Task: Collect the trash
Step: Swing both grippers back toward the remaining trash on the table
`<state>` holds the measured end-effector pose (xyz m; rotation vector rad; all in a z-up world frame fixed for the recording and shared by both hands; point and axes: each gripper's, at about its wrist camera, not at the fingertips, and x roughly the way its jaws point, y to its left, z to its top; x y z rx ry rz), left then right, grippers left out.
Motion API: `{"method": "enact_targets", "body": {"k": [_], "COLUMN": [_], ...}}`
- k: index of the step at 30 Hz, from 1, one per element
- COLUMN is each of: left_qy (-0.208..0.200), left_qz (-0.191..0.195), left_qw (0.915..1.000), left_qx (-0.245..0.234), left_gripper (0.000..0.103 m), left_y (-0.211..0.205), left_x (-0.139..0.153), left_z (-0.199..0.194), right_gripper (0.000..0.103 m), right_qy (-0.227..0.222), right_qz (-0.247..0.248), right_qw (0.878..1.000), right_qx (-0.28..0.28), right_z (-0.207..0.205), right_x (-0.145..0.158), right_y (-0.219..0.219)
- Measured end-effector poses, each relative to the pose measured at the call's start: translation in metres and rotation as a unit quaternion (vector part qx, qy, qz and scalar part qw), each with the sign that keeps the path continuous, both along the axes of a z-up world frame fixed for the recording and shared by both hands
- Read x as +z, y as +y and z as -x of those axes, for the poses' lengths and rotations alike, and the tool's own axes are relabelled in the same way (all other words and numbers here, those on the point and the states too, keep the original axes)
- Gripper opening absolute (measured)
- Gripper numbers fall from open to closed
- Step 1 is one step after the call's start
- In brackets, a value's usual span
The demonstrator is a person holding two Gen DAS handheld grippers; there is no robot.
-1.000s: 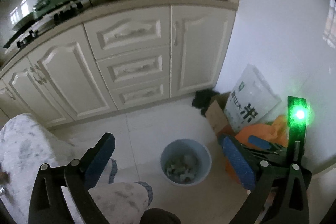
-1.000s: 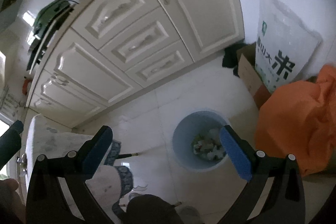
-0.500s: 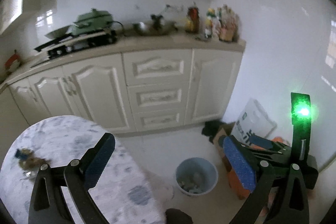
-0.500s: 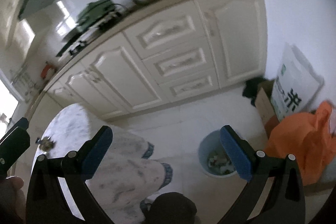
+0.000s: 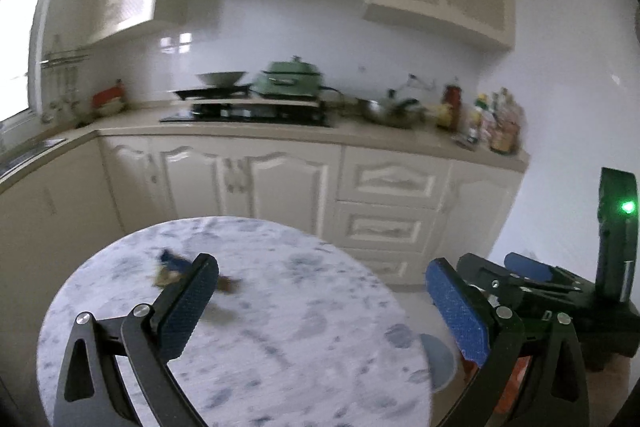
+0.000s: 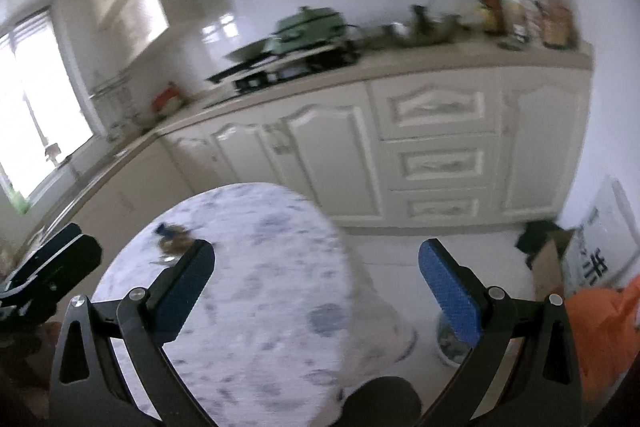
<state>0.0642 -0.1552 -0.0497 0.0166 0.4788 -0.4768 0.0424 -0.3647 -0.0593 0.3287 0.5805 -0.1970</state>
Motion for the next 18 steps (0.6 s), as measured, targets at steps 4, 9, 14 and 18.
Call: {"method": "enact_targets", "body": {"k": [4,9,14,18], "left_qy": [-0.006,-0.003,0.026,0.044], "left_qz": [0.006,0.003,-0.011,-0.024], "left_qw": [0.9990,0.9961,0.9927,0.9912], "left_qx": [0.043,0.089,0.117,0.122], "left_gripper": [0.102,0.102,0.102,0.102], "left_y": [0.041,0.075,0.096,0.098], "left_x": [-0.007,-0.015,-0.025,-0.028], "left_z": [0.026,0.042,0.039,0.025], "right_gripper": [0.103,0.103,0.103,0.103], "right_qy": [-0.003,-0.002,0.006,0.022], "right_qz": [0.016,0.037,0.041,0.044], "right_qw": [0.999,0.996,0.994,0.991], "right_qx": [0.035,0.075,0.104,0.123], "right_z": [-0.010,-0.027,-0.046,-0.072], "right_x": [0.006,0.013,0.013,0.010], "right_y": [0.038,0.080,0.106,0.120]}}
